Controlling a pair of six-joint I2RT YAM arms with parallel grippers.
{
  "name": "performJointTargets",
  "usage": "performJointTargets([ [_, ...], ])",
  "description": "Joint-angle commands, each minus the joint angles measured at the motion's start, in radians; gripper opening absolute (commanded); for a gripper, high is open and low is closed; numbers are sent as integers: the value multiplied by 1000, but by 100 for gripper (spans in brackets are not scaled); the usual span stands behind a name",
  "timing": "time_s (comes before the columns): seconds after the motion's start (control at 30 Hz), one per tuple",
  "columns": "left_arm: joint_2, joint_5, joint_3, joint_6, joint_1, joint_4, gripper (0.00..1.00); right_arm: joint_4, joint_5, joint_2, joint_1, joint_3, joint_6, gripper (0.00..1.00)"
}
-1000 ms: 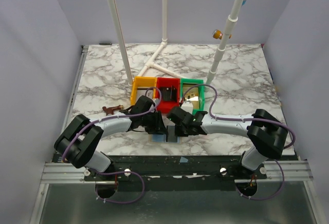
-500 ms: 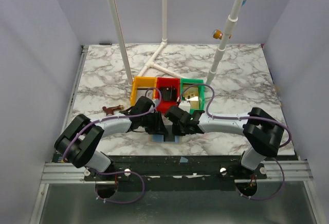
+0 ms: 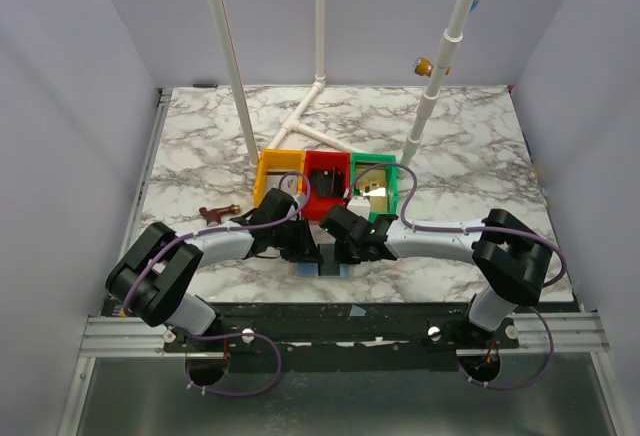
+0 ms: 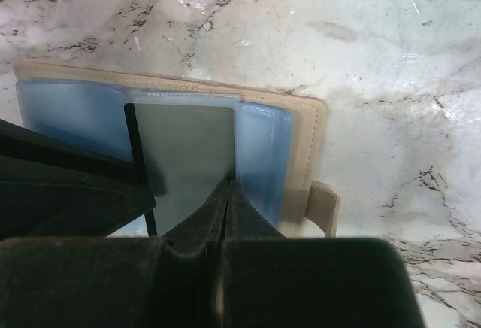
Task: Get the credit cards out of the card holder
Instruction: Remove the credit card from the card holder.
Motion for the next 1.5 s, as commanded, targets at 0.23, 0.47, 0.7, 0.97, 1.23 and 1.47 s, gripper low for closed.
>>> performJointTargets([
  [0.23, -9, 110, -70, -84, 17, 143, 17, -18, -9, 25, 8, -44, 10, 1],
  [0.47, -22, 126, -91, -109, 31, 177, 14, -18, -9, 26, 7, -49, 10, 1],
  [0.7, -25, 153, -109, -126, 47, 212, 10, -15, -10, 26, 7, -57, 12, 1],
  [0.97, -34, 163, -112, -133, 53, 221, 1, -15, -10, 35, 8, -53, 9, 0],
  [1.23, -38, 159, -113, -123, 63, 203, 0, -16, -3, 31, 7, -60, 15, 1],
  [1.47, -48, 155, -114, -109, 75, 187, 0, -18, 5, 26, 7, -68, 16, 1],
])
